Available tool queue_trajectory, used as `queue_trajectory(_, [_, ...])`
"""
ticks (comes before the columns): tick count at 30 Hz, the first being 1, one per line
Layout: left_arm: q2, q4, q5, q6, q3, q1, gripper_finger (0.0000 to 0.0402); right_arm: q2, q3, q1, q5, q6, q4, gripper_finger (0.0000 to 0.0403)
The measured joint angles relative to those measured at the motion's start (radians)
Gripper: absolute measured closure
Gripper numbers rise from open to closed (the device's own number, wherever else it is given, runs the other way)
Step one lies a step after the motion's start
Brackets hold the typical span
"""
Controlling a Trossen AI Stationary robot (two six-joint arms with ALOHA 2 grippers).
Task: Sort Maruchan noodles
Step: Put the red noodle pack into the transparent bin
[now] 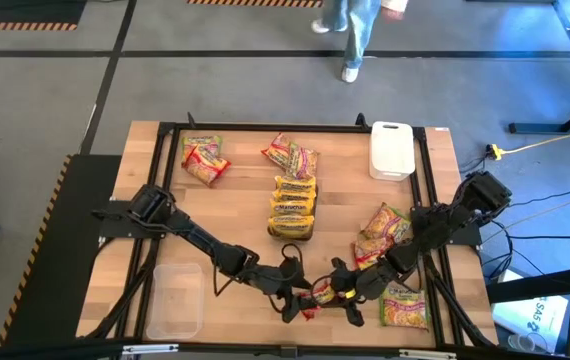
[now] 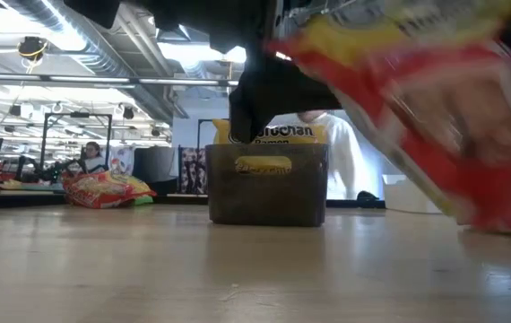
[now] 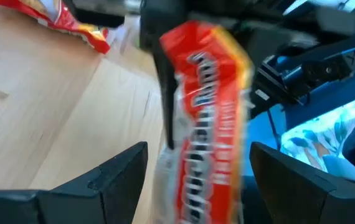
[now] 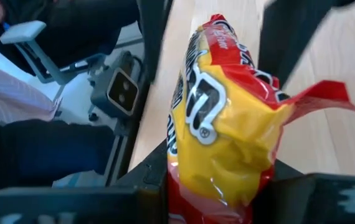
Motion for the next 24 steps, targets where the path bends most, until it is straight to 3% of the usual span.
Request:
queue_trajectory(9, [0.0,-0.028,0.008,0.003,0.0,0.0,0.0134,0.0,0.04,-0.007,0.007,-0.057,-0.008,0.0304])
queue_trajectory(19, [0.0,-0.028,0.038,0.02,0.0,0.0,0.0246,0.0,0.04,-0.006,0.036,-0.032,-0.009,0.0299])
queue_trajectory(24, [0.0,-0.029,0.056,0.047,0.0,0.001,0.0287,0.0,0.04,-0.006,0.033,-0.044,-0.007,0.0248])
